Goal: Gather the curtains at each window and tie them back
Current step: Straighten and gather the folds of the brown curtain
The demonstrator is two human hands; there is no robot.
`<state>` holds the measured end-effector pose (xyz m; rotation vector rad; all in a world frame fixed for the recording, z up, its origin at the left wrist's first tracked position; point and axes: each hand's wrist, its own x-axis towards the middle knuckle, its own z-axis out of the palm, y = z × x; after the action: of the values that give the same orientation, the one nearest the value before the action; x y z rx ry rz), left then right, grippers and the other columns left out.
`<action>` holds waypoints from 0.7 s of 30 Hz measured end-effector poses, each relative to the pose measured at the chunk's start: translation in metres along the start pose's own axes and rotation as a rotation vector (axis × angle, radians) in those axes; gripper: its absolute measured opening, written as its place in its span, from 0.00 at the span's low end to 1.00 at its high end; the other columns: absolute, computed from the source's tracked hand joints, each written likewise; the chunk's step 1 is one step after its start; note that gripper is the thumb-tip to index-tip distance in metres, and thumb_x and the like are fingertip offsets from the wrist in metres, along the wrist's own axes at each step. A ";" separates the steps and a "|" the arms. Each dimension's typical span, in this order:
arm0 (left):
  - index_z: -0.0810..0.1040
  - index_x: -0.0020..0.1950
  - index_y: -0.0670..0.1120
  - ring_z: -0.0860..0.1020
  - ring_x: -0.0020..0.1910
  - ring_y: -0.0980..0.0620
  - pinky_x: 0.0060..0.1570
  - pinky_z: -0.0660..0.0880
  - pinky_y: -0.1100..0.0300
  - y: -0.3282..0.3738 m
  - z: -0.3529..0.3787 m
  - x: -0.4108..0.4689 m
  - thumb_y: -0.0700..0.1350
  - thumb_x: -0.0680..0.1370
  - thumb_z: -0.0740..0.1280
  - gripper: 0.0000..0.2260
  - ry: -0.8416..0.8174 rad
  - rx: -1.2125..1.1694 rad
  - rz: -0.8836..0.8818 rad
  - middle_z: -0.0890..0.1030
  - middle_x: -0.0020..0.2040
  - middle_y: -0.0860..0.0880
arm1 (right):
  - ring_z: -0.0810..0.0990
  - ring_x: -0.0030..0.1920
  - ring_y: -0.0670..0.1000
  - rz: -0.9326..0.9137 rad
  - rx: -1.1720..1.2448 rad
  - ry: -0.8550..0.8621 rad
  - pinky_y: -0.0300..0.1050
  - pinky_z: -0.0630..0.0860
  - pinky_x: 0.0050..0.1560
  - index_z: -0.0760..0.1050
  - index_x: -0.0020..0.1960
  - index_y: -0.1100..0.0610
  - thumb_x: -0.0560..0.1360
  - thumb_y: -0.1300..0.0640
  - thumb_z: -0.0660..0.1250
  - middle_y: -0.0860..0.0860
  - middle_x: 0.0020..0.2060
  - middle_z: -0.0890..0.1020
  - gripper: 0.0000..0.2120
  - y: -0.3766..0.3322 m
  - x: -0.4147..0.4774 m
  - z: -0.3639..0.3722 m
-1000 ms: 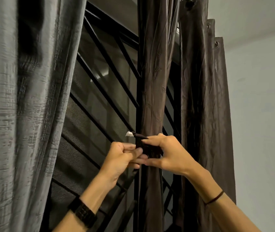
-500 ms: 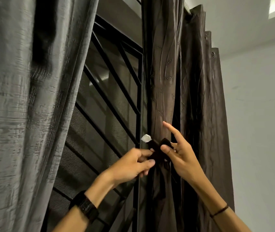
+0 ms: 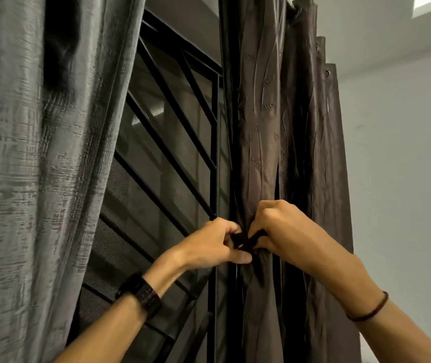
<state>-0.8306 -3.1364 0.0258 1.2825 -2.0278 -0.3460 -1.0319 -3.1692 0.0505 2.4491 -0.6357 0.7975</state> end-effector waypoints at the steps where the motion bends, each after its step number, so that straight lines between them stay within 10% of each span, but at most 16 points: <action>1: 0.80 0.42 0.50 0.76 0.34 0.58 0.41 0.74 0.58 0.001 0.003 0.000 0.48 0.75 0.78 0.08 0.070 0.125 0.022 0.79 0.34 0.55 | 0.81 0.45 0.53 0.038 -0.025 0.055 0.52 0.81 0.46 0.86 0.52 0.47 0.73 0.59 0.73 0.47 0.48 0.77 0.11 -0.003 -0.002 0.003; 7: 0.77 0.40 0.49 0.80 0.44 0.37 0.36 0.67 0.54 -0.007 0.027 -0.007 0.65 0.75 0.62 0.19 0.621 0.705 0.085 0.83 0.38 0.45 | 0.81 0.33 0.52 0.021 -0.082 0.505 0.49 0.78 0.28 0.85 0.49 0.52 0.73 0.57 0.70 0.48 0.40 0.80 0.06 -0.019 -0.018 0.031; 11: 0.76 0.34 0.46 0.80 0.33 0.40 0.29 0.73 0.52 -0.002 0.037 -0.015 0.57 0.76 0.69 0.18 0.743 0.301 -0.044 0.79 0.28 0.45 | 0.80 0.31 0.48 -0.093 -0.112 0.695 0.45 0.78 0.28 0.84 0.48 0.57 0.82 0.56 0.66 0.49 0.39 0.81 0.10 -0.027 -0.028 0.046; 15: 0.85 0.44 0.42 0.79 0.27 0.56 0.24 0.69 0.64 0.022 0.031 -0.023 0.39 0.80 0.66 0.09 0.453 -0.545 -0.255 0.85 0.34 0.48 | 0.80 0.31 0.51 -0.105 -0.149 0.807 0.47 0.77 0.27 0.84 0.47 0.62 0.81 0.59 0.70 0.52 0.38 0.82 0.07 -0.025 -0.031 0.063; 21: 0.88 0.50 0.47 0.69 0.29 0.57 0.24 0.62 0.66 0.021 0.027 -0.030 0.51 0.79 0.73 0.08 0.449 -0.801 -0.317 0.82 0.39 0.51 | 0.83 0.38 0.52 -0.096 -0.170 0.896 0.47 0.78 0.31 0.86 0.48 0.60 0.78 0.60 0.74 0.53 0.46 0.86 0.04 -0.030 -0.034 0.069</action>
<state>-0.8558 -3.1043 0.0056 1.0256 -1.1133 -0.8323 -1.0116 -3.1760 -0.0291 1.6863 -0.2172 1.5619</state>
